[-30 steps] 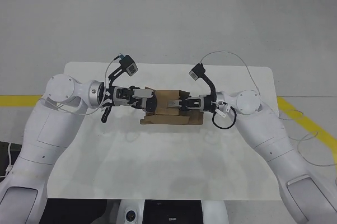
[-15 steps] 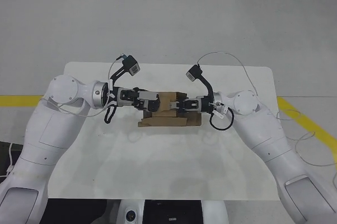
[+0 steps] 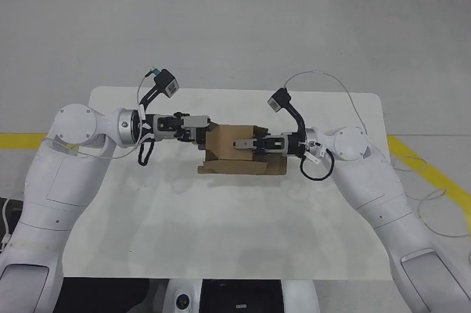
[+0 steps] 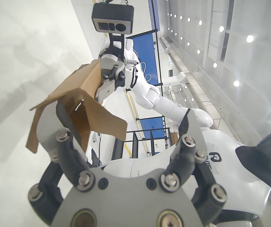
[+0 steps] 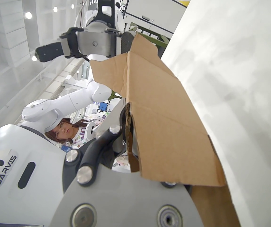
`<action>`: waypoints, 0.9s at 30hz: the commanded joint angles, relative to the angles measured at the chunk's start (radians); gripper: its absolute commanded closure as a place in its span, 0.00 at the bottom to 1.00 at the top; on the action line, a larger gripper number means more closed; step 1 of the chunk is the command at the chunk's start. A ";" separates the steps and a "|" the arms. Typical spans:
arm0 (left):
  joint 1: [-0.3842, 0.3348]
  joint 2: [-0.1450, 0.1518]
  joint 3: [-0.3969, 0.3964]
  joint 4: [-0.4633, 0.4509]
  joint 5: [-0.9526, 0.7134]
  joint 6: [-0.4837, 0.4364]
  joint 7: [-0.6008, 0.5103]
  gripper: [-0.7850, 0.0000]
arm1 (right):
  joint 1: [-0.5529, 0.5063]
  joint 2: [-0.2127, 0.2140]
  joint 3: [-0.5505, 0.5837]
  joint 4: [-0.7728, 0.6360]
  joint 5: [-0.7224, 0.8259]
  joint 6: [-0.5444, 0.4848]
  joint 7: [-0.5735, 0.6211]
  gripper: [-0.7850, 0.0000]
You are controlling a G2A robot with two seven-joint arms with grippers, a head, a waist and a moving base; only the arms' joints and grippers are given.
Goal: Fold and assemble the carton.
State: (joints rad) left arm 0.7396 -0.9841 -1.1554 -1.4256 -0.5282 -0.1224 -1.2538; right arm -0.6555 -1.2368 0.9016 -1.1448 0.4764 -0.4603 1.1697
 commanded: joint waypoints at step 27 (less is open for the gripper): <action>-0.003 -0.006 0.017 -0.035 -0.001 -0.002 -0.014 0.00 | 0.022 -0.046 -0.077 0.014 0.066 -0.022 0.088 1.00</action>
State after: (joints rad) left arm 0.7363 -0.9897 -1.1381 -1.4608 -0.5322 -0.1238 -1.2694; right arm -0.6339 -1.2826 0.8227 -1.1345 0.5415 -0.4804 1.2592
